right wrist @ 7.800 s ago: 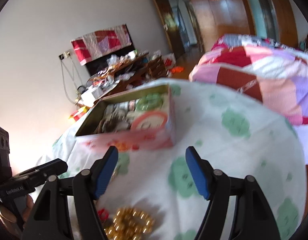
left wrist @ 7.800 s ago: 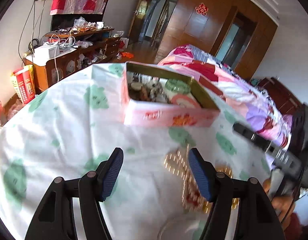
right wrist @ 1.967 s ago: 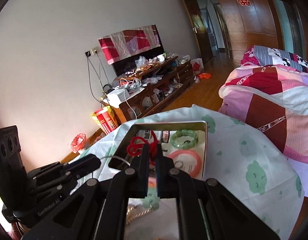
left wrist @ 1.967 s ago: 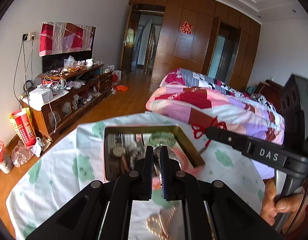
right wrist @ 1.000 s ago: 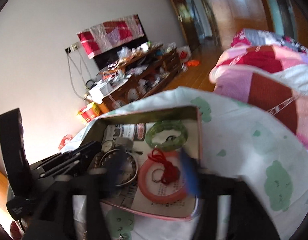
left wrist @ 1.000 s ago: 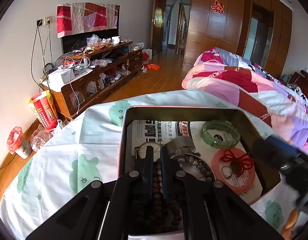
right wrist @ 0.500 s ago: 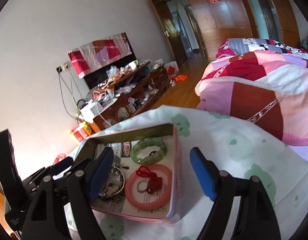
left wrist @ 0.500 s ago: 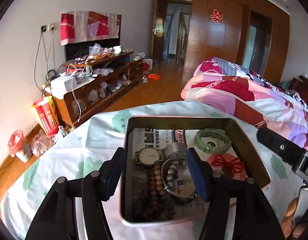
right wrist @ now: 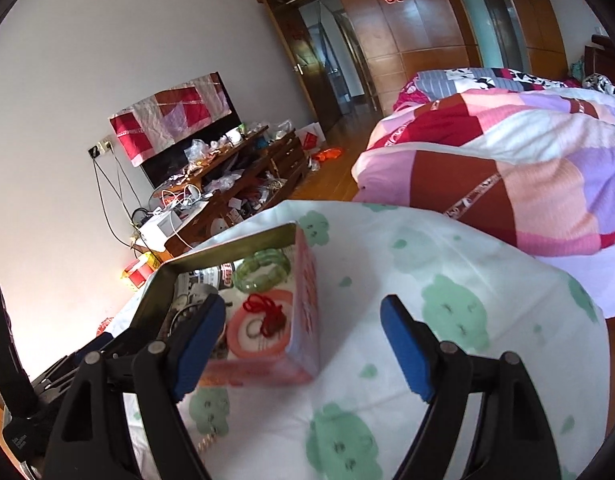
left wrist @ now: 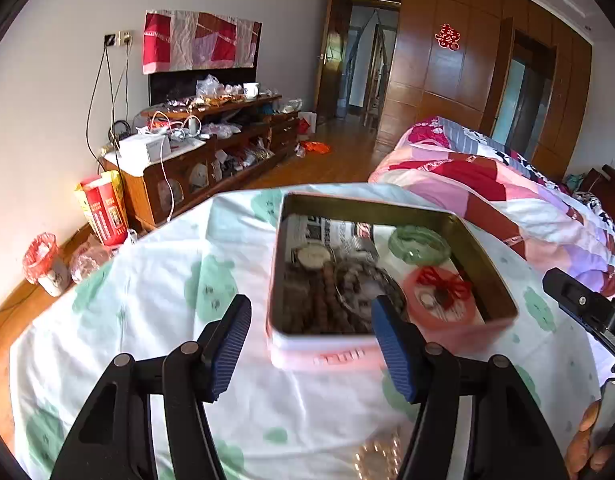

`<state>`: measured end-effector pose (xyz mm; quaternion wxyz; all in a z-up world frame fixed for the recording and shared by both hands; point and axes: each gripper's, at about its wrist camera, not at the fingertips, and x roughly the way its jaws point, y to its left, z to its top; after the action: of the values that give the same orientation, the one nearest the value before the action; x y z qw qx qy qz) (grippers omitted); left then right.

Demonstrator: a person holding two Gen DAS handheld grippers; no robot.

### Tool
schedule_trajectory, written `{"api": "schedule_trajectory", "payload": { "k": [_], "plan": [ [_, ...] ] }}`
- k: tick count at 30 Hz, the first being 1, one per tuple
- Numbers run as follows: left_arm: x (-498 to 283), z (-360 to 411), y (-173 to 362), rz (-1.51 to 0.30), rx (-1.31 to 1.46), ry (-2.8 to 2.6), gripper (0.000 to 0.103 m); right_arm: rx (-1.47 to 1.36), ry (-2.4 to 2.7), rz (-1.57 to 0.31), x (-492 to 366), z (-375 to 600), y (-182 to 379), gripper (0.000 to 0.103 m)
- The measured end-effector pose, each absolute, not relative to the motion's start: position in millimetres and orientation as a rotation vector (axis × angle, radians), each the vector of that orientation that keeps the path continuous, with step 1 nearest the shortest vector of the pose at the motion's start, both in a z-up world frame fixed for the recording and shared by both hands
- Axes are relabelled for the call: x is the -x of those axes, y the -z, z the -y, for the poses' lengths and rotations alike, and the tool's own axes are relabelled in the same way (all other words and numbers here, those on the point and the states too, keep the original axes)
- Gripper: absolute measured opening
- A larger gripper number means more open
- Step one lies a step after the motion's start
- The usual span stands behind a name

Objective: Organize jewelry
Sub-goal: 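Move both open tools back over the pearl necklace and gold beads, then grasp pearl necklace with left tool while right tool grasps gold bead bracelet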

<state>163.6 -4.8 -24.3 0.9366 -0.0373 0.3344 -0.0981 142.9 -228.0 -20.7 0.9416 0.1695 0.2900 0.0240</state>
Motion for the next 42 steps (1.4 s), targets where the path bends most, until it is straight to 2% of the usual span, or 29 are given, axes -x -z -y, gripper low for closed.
{"api": "schedule_trajectory", "payload": {
  "k": [12,20,30,33,36,38,40,42],
  "plan": [
    [-122,2,27,-0.701,0.04,0.257,0.063,-0.386,-0.029,-0.622,-102,232,30,0.083],
    [-98,-16,38,-0.779,0.102,0.33,0.063,-0.346,-0.02,-0.691,-75,226,38,0.083],
    [-93,30,53,-0.889,-0.052,0.45,0.063,-0.302,-0.015,-0.749,-49,221,46,0.083],
    [-98,34,58,-0.921,-0.063,0.443,0.055,-0.312,-0.009,-0.757,-47,222,46,0.083],
    [-96,34,58,-0.918,-0.07,0.426,0.037,-0.323,-0.012,-0.762,-45,222,47,0.083],
    [-95,33,58,-0.917,-0.073,0.425,0.017,-0.324,-0.005,-0.767,-45,222,48,0.083],
    [-95,30,59,-0.921,-0.048,0.447,0.012,-0.329,0.009,-0.776,-44,222,49,0.083],
    [-97,25,59,-0.924,-0.007,0.461,0.012,-0.343,0.011,-0.781,-43,224,50,0.083]
  ]
}}
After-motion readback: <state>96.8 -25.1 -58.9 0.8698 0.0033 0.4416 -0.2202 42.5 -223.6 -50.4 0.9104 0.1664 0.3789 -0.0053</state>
